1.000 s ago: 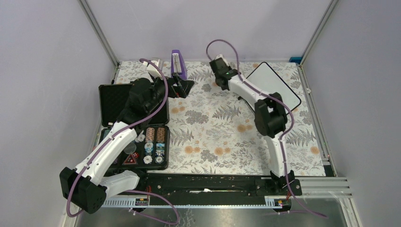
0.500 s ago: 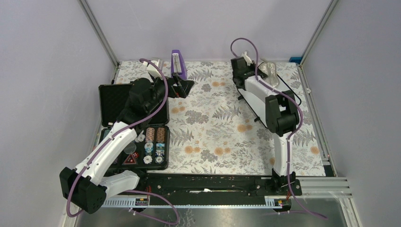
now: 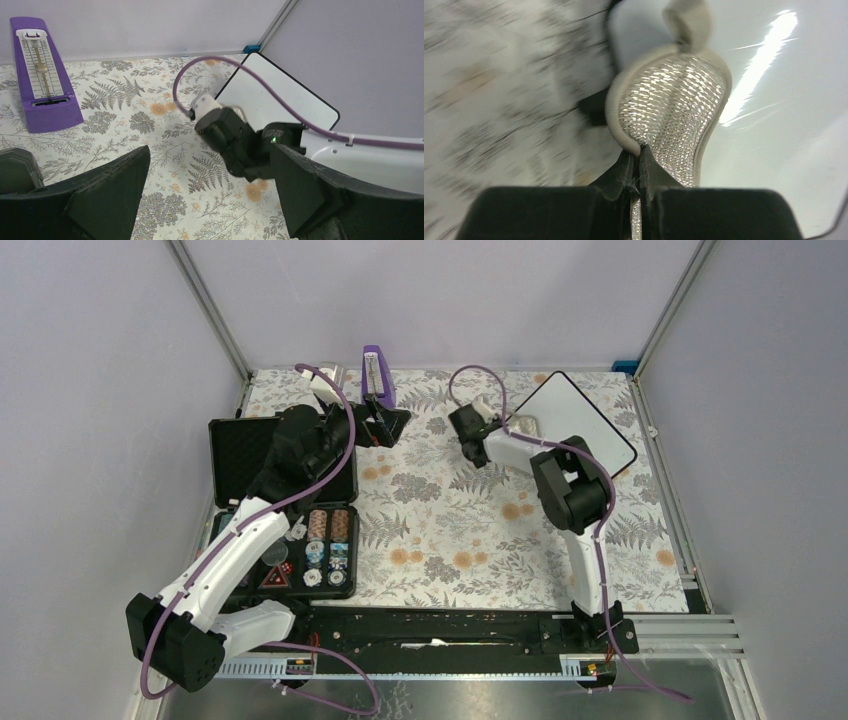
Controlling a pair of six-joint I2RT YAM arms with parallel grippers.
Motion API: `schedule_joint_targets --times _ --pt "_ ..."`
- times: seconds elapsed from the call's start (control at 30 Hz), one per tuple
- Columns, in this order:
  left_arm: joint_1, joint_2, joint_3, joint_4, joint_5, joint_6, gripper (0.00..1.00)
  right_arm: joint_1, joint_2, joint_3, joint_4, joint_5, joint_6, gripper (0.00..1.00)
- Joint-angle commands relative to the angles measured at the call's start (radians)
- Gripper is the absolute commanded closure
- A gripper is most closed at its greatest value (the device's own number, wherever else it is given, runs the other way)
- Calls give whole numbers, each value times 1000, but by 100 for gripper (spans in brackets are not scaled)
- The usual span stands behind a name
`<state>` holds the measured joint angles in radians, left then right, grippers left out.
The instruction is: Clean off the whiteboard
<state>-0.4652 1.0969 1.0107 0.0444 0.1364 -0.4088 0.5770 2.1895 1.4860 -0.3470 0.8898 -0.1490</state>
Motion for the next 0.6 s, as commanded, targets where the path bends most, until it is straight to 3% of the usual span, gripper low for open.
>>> schedule_joint_targets --times 0.0,0.33,0.57 --pt "-4 -5 28 40 19 -1 1 4 -129 -57 -51 -167 130 100" --pt "-4 -11 28 40 17 -1 1 -86 -352 -76 -43 54 41 100" --pt "-4 -16 28 40 19 -1 1 -163 -262 -121 -9 193 10 100"
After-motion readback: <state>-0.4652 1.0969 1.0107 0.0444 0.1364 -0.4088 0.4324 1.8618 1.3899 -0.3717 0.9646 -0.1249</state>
